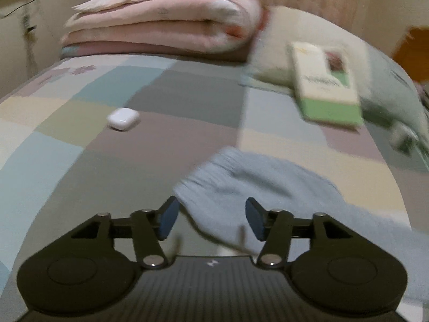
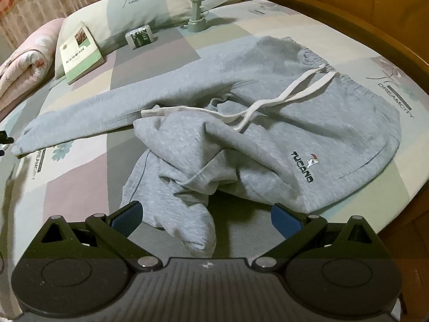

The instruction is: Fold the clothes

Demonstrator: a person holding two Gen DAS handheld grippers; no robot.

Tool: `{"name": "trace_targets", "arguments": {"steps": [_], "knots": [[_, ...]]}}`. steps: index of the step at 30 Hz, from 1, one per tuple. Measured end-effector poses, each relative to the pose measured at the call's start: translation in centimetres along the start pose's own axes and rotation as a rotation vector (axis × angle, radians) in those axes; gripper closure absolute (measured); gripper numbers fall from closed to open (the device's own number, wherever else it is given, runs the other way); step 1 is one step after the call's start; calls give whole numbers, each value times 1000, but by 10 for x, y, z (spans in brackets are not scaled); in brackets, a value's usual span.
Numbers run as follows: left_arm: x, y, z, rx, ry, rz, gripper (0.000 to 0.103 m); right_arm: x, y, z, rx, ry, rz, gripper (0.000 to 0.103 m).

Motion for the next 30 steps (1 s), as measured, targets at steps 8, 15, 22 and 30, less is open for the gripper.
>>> {"name": "trace_targets", "arguments": {"steps": [8, 15, 22, 30], "knots": [[-19, -62, 103, 225, -168, -91, 32, -7, -7, 10, 12, -5, 3, 0], [-44, -114, 195, 426, -300, -148, 24, -14, -16, 23, 28, -15, 5, 0], [-76, -154, 264, 552, -406, -163, 22, -20, -23, 39, 56, -11, 12, 0], [-109, -196, 321, 632, -488, -176, 20, -23, -36, 64, 92, -19, 27, 0]]}}
Point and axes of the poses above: each gripper's, at about its wrist camera, not at the fingertips, and x roughly the way its jaws point, z to its right, y to its top, the point moved 6 cm from there along x, roughly the way its jaws point, and after that the axes turned 14 degrees about -y, right-handed, at the moved point
